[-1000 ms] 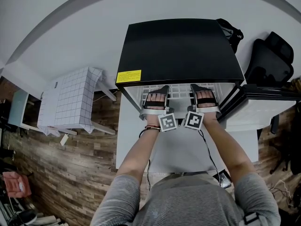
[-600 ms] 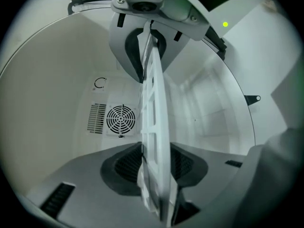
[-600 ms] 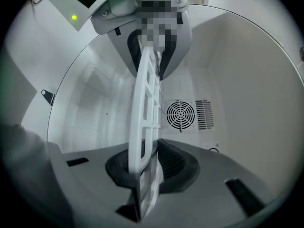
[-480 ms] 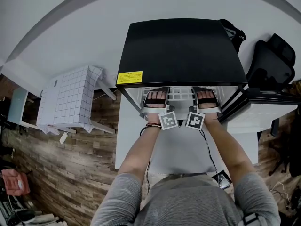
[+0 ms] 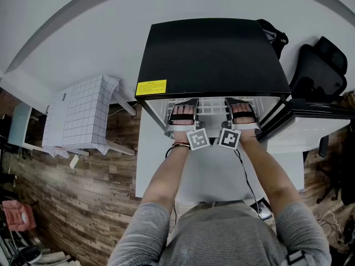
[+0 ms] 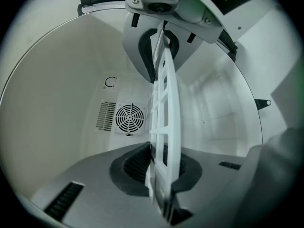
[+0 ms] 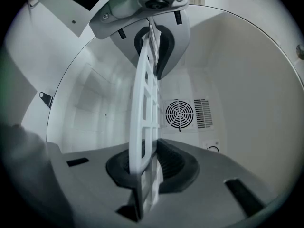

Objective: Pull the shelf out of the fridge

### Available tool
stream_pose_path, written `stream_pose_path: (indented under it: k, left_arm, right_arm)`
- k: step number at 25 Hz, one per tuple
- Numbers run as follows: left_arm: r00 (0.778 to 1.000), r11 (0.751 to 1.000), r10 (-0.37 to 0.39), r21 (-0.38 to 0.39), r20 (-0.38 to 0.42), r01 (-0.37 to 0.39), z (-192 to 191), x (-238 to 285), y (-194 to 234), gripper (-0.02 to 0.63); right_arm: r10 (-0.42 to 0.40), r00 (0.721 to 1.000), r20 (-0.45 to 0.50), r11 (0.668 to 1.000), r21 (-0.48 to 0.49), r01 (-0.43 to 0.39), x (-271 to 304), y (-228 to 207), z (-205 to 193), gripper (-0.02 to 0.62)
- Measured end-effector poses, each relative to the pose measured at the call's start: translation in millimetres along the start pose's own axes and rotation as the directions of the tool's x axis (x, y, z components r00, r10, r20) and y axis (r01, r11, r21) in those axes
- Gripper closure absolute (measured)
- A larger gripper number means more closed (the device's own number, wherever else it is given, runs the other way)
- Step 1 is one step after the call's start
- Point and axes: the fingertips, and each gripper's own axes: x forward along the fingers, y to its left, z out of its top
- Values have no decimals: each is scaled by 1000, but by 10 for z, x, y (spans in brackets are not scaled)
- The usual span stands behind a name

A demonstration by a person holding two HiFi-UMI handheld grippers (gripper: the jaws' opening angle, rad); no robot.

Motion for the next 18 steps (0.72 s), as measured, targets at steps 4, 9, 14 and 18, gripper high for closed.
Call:
stream_pose_path:
  k: [4,9,14,18]
  left_arm:
    - [1000,1000,-23,-18,14,23,23,-32,-61,560]
    - [1000,1000,-19,-8,10,19,22,-84,-56,560]
    - [999,999,-40,-24,23,41,51,-144,-107,560]
    - [998,998,-50,-31,27,51,59,-186,-138,560]
  right_arm:
    - [7,1000,-4,1000,-7,-7,-28,37,12,546]
    - [6,1000,-7,1000,-6,-6,-82,40,17,546]
    - [7,1000,-11,1000,-12,-7,-142,54,17,546]
    - [5,1000,-12,1000,-12,-6,-185,58,26,546]
